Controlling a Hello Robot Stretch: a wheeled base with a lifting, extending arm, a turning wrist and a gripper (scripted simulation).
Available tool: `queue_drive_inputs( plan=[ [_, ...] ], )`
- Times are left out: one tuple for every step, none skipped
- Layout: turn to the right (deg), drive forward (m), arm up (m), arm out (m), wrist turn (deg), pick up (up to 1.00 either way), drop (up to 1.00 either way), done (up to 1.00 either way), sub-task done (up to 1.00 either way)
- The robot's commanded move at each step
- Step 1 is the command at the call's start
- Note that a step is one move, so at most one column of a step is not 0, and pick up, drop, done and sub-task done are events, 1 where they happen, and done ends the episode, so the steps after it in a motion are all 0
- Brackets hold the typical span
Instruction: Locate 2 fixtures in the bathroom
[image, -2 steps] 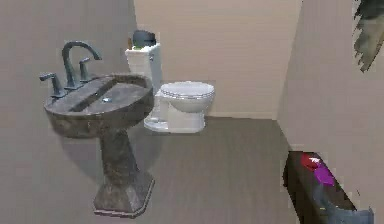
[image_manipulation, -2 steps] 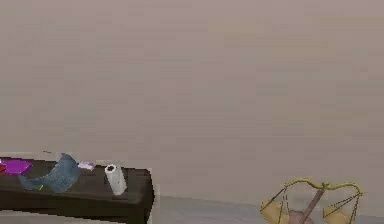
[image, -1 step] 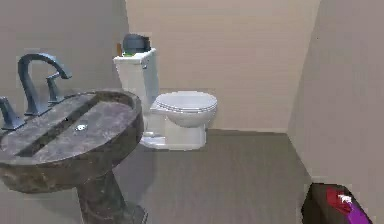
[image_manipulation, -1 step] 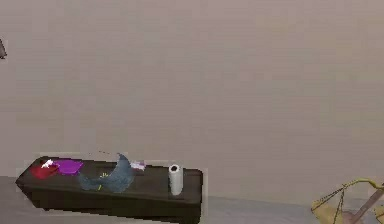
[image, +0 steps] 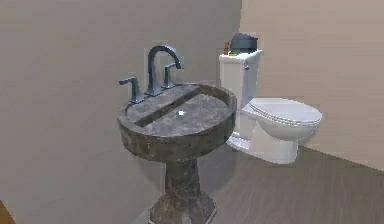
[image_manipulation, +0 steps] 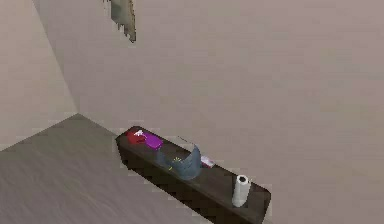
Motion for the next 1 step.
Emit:
queue_drive_inputs(
  plan=[
    [0.0,0.00,0.00,0.00,0.0,0.00,0.00,0.00,1.00]
  ],
)
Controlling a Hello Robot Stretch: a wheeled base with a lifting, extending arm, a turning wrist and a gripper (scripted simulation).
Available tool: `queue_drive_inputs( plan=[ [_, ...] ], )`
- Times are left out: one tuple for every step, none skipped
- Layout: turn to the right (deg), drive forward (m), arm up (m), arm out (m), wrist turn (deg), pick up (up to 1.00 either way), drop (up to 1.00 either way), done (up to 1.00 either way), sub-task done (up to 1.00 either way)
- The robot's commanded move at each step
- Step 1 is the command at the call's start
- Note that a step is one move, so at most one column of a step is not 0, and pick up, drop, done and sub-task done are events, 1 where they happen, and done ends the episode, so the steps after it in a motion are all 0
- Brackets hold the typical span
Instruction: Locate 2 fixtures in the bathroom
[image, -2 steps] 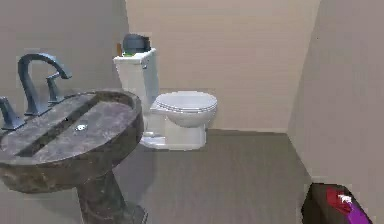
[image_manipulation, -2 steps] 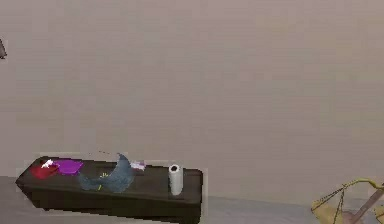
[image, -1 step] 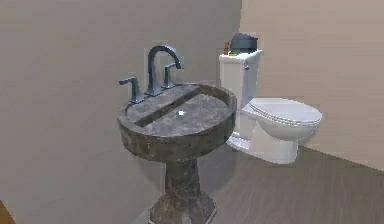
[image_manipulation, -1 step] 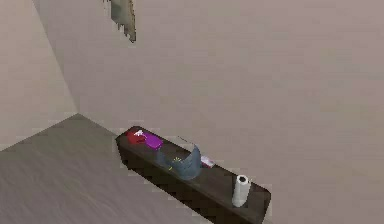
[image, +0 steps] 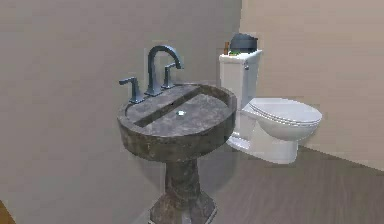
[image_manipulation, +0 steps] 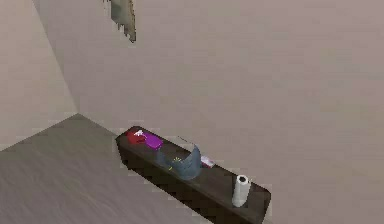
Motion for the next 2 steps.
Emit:
queue_drive_inputs(
  plan=[
    [45.0,0.00,0.00,0.00,0.0,0.00,0.00,0.00,0.00],
    [6.0,0.00,0.00,0.00,0.0,0.00,0.00,0.00,0.00]
  ],
)
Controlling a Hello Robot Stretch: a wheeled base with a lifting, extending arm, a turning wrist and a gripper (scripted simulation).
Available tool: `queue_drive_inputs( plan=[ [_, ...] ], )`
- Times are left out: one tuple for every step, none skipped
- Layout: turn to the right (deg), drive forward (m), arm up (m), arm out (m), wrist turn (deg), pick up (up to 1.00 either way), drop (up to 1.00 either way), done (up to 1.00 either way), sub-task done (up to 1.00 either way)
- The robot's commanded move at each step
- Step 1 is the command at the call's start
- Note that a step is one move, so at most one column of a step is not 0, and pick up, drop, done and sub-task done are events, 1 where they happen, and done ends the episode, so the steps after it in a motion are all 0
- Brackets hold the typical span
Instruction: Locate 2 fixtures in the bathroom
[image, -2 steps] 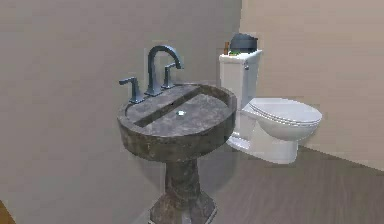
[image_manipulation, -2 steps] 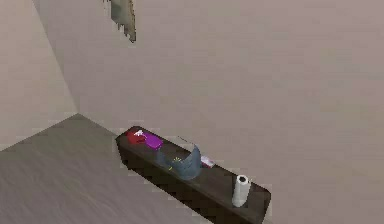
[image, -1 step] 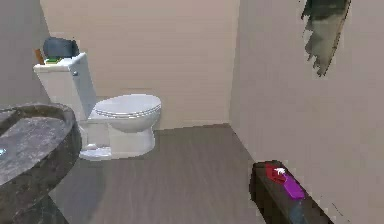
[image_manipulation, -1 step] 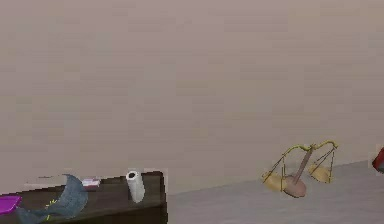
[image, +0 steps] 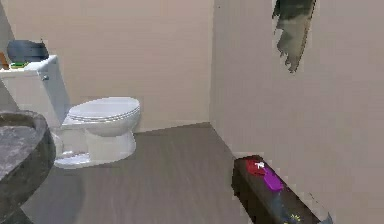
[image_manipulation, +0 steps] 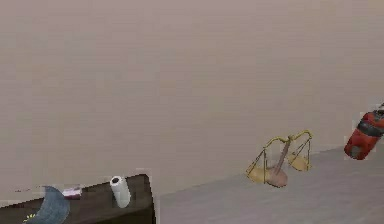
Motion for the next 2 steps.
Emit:
queue_drive_inputs(
  plan=[
    [0.0,0.45,0.00,0.00,0.0,0.00,0.00,0.00,0.00],
    [-24.0,0.00,0.00,0.00,0.0,0.00,0.00,0.00,0.00]
  ],
)
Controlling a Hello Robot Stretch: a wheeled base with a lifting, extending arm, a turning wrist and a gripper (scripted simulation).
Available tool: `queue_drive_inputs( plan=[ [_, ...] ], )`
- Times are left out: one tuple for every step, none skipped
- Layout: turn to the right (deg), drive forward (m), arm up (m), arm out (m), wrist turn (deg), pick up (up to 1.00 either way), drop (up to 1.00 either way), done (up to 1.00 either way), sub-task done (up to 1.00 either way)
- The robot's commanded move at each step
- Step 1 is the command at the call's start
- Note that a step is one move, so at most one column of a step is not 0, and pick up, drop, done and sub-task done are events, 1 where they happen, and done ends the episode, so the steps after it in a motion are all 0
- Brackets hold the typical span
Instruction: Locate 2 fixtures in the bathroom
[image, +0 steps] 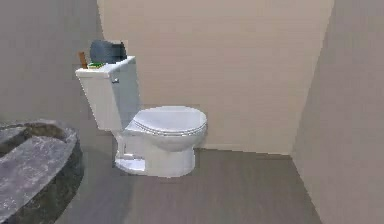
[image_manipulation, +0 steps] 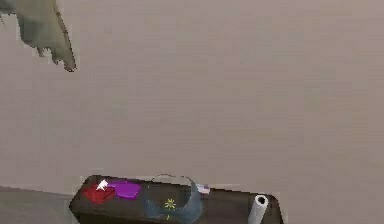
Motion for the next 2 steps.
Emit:
queue_drive_inputs(
  plan=[
    [0.0,0.75,0.00,0.00,0.0,0.00,0.00,0.00,0.00],
    [-18.0,0.00,0.00,0.00,0.0,0.00,0.00,0.00,0.00]
  ],
)
